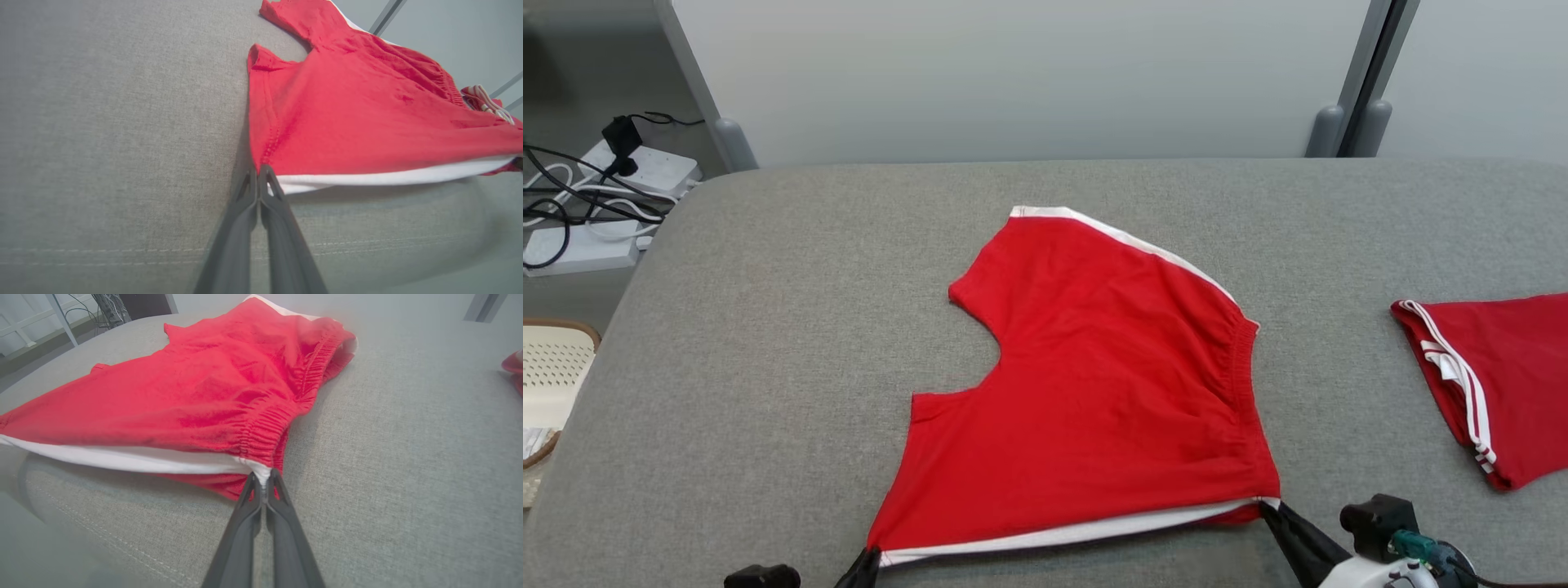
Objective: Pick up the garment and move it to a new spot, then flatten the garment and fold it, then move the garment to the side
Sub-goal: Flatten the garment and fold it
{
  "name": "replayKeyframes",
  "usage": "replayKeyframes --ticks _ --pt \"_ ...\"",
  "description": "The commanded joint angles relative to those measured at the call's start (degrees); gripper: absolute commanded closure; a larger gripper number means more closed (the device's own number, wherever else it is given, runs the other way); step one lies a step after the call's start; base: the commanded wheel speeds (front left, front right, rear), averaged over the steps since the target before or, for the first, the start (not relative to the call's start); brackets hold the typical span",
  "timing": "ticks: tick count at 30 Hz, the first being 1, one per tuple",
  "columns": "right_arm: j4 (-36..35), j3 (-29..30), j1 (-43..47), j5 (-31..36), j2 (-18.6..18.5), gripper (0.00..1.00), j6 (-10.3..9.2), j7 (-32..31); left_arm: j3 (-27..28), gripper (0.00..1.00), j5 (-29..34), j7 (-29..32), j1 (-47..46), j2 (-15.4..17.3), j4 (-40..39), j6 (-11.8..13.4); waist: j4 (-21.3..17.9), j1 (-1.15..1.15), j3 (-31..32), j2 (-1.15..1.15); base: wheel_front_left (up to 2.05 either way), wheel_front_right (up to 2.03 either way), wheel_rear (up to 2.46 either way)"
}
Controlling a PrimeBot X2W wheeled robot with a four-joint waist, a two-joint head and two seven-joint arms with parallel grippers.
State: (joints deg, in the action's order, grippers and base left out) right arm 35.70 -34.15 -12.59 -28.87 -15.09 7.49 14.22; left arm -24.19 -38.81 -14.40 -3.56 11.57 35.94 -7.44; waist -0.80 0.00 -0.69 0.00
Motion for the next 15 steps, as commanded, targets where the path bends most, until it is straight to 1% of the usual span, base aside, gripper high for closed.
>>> replayKeyframes --ticks 1,4,9,12,15 --pt "-2.1 -2.3 0.8 -1.9 -2.1 1.0 0.0 0.8 2.3 1.0 0.2 -0.6 -0.5 1.2 0.0 0.0 0.5 0.0 0.9 0.0 0.0 0.0 0.0" --pt "-2.8 -4.0 1.6 -2.8 -2.9 1.0 0.0 0.8 2.3 1.0 0.5 -0.6 0.2 1.4 0.6 0.0 0.7 0.0 1.2 0.0 0.0 0.0 0.0" --pt "-3.7 -8.2 3.1 -5.4 -5.5 1.0 0.0 0.8 1.3 1.0 2.7 -0.6 1.7 1.9 2.4 0.0 1.1 0.0 1.7 0.0 0.0 0.0 0.0" --pt "-4.0 -9.1 3.7 -6.8 -6.6 1.0 0.0 0.8 1.4 1.0 3.2 -0.6 2.6 2.0 2.7 0.0 1.4 0.0 1.8 0.0 0.0 0.0 0.0" --pt "-4.7 -9.1 3.9 -7.7 -7.3 1.0 0.0 0.8 2.9 1.0 3.9 -0.6 3.1 1.9 1.6 0.0 1.7 0.0 1.7 0.0 0.0 0.0 0.0"
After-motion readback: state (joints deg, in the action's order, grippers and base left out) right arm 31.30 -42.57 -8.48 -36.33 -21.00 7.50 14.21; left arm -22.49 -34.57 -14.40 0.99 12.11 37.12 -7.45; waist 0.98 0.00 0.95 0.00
